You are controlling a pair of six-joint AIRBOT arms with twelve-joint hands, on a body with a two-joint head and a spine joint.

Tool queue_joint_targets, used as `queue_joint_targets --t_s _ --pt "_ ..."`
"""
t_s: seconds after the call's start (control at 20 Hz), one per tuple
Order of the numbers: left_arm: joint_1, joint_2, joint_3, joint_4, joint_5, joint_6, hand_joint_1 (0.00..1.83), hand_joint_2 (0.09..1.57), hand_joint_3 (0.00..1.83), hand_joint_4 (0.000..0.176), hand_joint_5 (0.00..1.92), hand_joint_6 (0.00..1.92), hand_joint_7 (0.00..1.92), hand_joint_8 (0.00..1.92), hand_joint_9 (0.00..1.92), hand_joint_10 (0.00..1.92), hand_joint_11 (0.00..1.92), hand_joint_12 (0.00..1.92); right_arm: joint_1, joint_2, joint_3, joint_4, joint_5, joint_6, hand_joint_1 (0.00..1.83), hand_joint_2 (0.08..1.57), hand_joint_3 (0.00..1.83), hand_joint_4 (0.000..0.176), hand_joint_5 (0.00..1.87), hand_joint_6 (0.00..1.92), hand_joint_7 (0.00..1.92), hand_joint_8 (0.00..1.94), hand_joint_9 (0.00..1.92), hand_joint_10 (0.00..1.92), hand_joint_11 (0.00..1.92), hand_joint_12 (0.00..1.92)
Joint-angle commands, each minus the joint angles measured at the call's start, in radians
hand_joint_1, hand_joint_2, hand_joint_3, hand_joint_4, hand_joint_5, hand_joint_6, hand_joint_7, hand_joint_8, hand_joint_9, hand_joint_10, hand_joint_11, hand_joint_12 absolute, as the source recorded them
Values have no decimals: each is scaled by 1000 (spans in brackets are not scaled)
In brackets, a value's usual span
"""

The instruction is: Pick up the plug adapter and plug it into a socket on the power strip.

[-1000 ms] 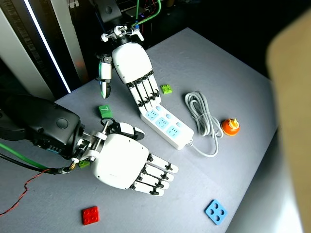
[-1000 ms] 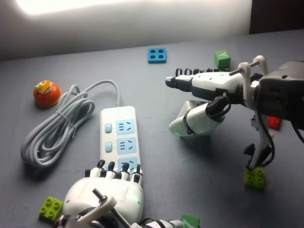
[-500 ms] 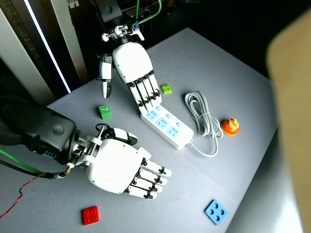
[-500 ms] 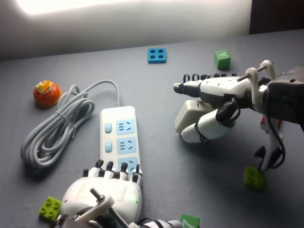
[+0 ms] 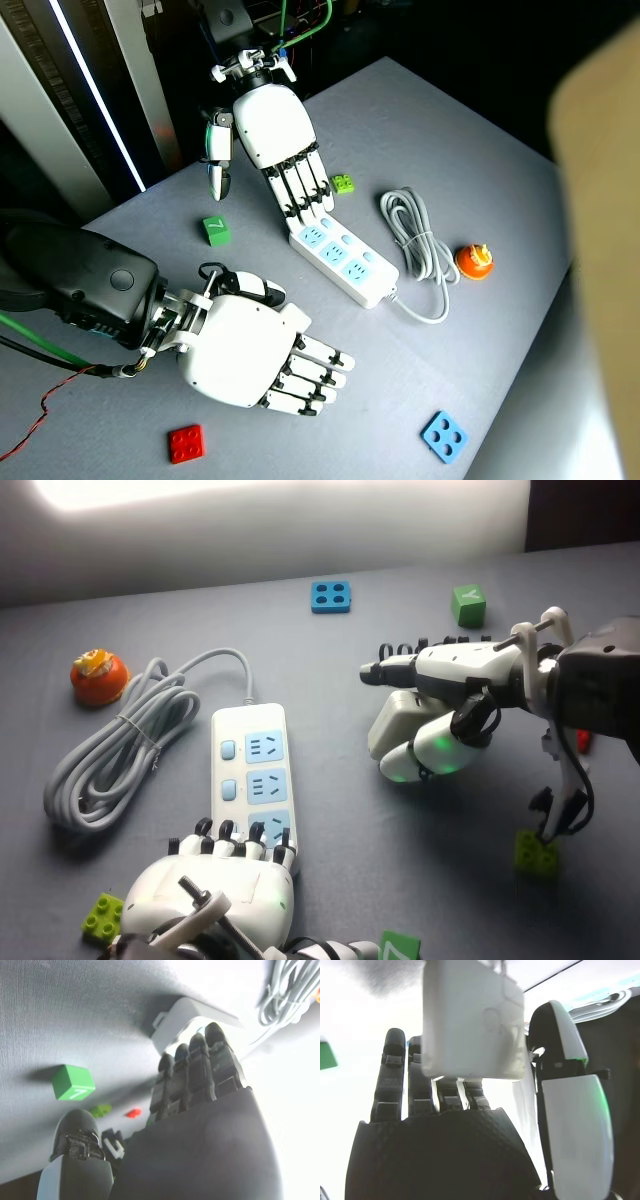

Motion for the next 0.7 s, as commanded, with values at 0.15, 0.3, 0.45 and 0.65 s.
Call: queue_joint_targets --t_s 0.15,0.3,0.45,0.65 --pt "-1 10 -8 68 -33 -4 51 1187 2 0 43 0 36 2 35 3 0 171 -5 0 7 -16 5 10 1001 1131 2 0 367 20 397 17 420 29 0 1062" --pt "-1 20 -9 68 -29 -4 62 1186 0 0 39 2 29 2 36 1 0 202 -7 -1 15 -16 6 11 1064 1186 0 0 564 15 615 11 619 38 117 1220" --pt "-3 26 -9 68 -28 -4 56 1191 1 0 17 1 10 1 7 1 0 109 -11 -1 18 -16 5 12 1107 1210 26 0 757 1037 862 25 852 143 399 1436" --pt "-7 26 -11 68 -28 -4 77 1191 1 0 34 0 37 0 30 0 0 176 -15 0 17 -16 5 3 1235 1174 1 0 864 966 904 1349 823 1234 701 1588"
